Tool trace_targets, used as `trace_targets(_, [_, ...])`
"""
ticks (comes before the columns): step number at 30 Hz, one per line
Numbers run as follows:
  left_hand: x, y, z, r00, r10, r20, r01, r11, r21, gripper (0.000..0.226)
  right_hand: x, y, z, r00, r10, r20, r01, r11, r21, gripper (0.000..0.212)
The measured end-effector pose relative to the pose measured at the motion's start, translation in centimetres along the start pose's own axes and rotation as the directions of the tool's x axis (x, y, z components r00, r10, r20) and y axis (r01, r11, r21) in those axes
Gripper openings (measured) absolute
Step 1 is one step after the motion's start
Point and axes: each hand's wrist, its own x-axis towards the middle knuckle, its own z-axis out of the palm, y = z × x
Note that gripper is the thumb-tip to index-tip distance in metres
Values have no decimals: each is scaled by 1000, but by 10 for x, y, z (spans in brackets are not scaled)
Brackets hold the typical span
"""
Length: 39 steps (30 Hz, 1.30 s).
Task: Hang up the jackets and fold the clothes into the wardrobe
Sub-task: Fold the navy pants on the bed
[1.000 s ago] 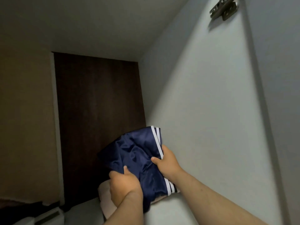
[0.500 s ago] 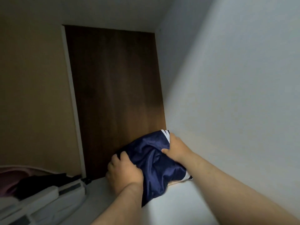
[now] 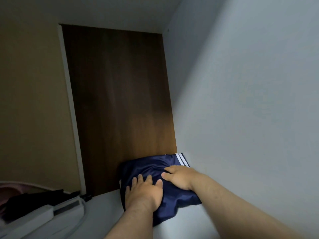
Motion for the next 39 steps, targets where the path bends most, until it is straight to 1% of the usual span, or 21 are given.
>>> trace_targets(2, [-7,-3,7,991,27,-127,-22,999,44,66,-5,6,5,992,-9,-126,23,994,106,56])
trace_targets(4, [-17,-4,15,956,47,-288,-11,992,124,69,-11,10,11,948,-27,-318,74,988,137,41])
trace_targets(5, [-21,-4,17,939,52,-341,3,987,160,69,-13,11,13,905,-32,-424,86,990,110,39])
trace_targets(6, [-24,-4,19,930,53,-365,19,982,189,70,-15,10,14,856,-41,-515,78,996,50,39])
trace_targets(7, [-26,-2,20,928,52,-368,29,977,212,70,-18,10,15,818,-59,-572,54,998,-26,37])
trace_targets(8, [-26,1,21,934,46,-354,40,972,232,71,-21,7,16,804,-77,-590,25,995,-96,35])
trace_targets(10, [-27,8,18,957,-1,-290,83,959,270,73,-30,0,13,841,-105,-531,-18,975,-221,31])
trace_targets(12, [-32,17,13,976,-40,-212,110,939,325,72,-46,-4,10,883,-120,-454,-19,957,-290,30])
trace_targets(13, [-34,20,12,981,-49,-187,110,937,332,70,-55,-5,9,886,-139,-441,-5,951,-309,28])
trace_targets(15, [-44,23,11,989,-25,-146,65,959,275,68,-79,-5,2,886,-181,-427,17,933,-359,26])
trace_targets(17, [-57,26,11,993,20,-119,-3,990,143,67,-106,-2,-9,896,-193,-399,24,920,-391,23])
trace_targets(20, [-80,22,6,988,70,-135,-76,996,-39,67,-145,0,-18,913,-137,-385,6,947,-322,22])
trace_targets(23, [-109,17,5,984,117,-138,-133,985,-114,60,-178,3,-9,923,-37,-384,-39,981,-190,24])
trace_targets(25, [-132,21,2,983,137,-125,-157,974,-162,52,-195,-1,-2,938,19,-345,-69,988,-135,38])
trace_targets(27, [-157,30,-6,984,149,-99,-168,958,-231,46,-210,-9,3,951,23,-307,-62,991,-118,51])
trace_targets(29, [-179,42,-19,983,175,-58,-185,937,-297,39,-224,-18,-4,956,41,-291,-64,995,-71,57])
trace_targets(32, [-213,54,-37,936,348,-43,-349,909,-230,39,-254,-27,-21,963,107,-247,-104,994,26,48])
trace_targets(34, [-237,50,-45,888,458,-51,-458,864,-209,39,-277,-32,-25,959,116,-259,-98,992,81,44])
trace_targets(35, [-249,44,-47,868,493,-61,-495,849,-184,41,-289,-34,-23,950,120,-289,-93,990,103,44])
trace_targets(37, [-274,25,-45,839,527,-139,-541,834,-109,44,-312,-37,-14,919,136,-369,-100,988,115,46])
trace_targets(39, [-296,3,-43,825,521,-221,-542,839,-45,46,-330,-40,-3,892,142,-429,-108,989,104,48])
